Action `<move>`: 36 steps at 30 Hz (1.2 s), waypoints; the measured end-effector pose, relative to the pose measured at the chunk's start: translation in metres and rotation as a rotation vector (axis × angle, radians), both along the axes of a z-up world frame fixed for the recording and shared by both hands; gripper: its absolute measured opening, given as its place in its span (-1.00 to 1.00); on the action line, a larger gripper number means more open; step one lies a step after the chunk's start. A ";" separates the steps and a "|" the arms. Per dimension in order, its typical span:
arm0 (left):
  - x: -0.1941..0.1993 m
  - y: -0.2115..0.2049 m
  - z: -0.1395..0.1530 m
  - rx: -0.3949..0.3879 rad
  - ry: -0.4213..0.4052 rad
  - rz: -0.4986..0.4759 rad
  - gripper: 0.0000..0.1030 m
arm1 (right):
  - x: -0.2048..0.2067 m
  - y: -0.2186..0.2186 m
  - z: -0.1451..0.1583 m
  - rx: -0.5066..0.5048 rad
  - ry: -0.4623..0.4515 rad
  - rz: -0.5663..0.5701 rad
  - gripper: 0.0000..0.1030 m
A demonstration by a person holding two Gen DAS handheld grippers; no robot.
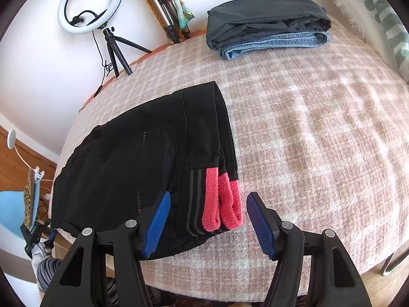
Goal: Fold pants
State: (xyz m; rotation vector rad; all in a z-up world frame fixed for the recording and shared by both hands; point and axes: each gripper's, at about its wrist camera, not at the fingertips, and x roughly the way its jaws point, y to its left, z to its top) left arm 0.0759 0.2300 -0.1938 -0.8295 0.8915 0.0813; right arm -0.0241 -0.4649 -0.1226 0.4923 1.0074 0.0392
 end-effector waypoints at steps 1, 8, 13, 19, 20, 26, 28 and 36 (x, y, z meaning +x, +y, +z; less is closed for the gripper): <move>0.001 0.000 -0.001 -0.011 -0.002 0.008 0.22 | 0.000 0.001 -0.002 0.001 0.001 0.000 0.27; -0.001 -0.008 0.000 0.003 0.003 0.034 0.21 | -0.002 0.018 0.001 -0.156 -0.034 0.063 -0.62; -0.006 -0.008 0.003 0.007 -0.019 0.055 0.17 | 0.003 0.017 0.003 -0.352 -0.044 0.076 -1.00; -0.010 -0.006 0.002 -0.042 -0.044 0.072 0.14 | 0.003 0.011 0.010 -0.309 -0.059 0.079 -0.90; -0.011 -0.005 0.002 -0.049 -0.049 0.079 0.14 | 0.002 0.013 0.013 -0.300 -0.063 0.085 -0.73; -0.015 -0.003 -0.006 -0.092 -0.047 0.113 0.14 | 0.002 0.034 0.026 -0.275 -0.088 0.129 -0.56; -0.014 -0.003 -0.012 -0.098 -0.029 0.121 0.14 | 0.003 0.042 0.029 -0.265 -0.095 0.146 -0.52; -0.006 -0.012 0.022 -0.056 -0.155 0.104 0.14 | 0.002 0.065 0.036 -0.268 -0.116 0.190 -0.43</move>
